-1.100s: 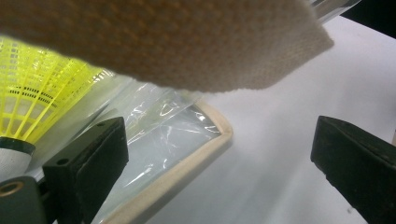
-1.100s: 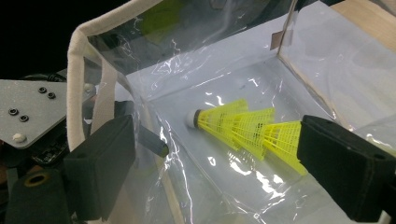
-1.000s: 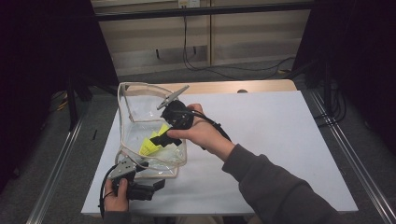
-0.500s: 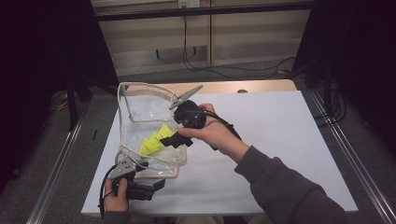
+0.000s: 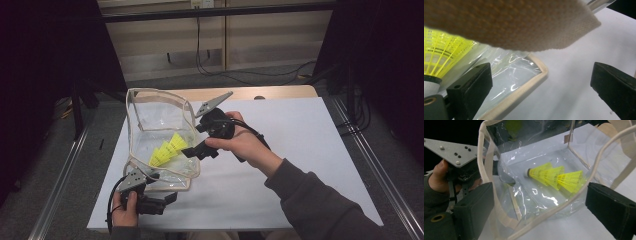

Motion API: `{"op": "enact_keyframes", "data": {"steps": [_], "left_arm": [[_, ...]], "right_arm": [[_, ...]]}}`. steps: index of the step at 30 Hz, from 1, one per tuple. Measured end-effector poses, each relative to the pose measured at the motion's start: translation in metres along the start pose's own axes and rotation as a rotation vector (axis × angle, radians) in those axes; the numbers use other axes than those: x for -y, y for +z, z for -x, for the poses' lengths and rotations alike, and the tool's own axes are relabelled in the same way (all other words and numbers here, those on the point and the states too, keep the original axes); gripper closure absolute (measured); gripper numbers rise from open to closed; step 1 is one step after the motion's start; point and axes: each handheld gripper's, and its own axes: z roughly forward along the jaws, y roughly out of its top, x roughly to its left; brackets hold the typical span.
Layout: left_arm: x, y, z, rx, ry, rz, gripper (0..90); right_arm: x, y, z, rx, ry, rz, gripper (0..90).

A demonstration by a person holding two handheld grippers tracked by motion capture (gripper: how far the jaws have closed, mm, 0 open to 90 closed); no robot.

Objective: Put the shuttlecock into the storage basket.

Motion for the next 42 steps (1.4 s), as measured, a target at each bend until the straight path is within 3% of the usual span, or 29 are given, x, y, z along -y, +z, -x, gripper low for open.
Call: {"op": "enact_keyframes", "data": {"steps": [18, 42], "left_arm": [[0.0, 0.0, 0.001, -0.005, 0.002, -0.005, 3.9], [0.0, 0.0, 0.001, -0.005, 0.003, -0.002, 3.9]], "right_arm": [[0.024, -0.027, 0.012, 0.026, 0.016, 0.028, 8.6], [0.06, -0.042, 0.025, 0.045, 0.026, 0.043, 8.3]]}}
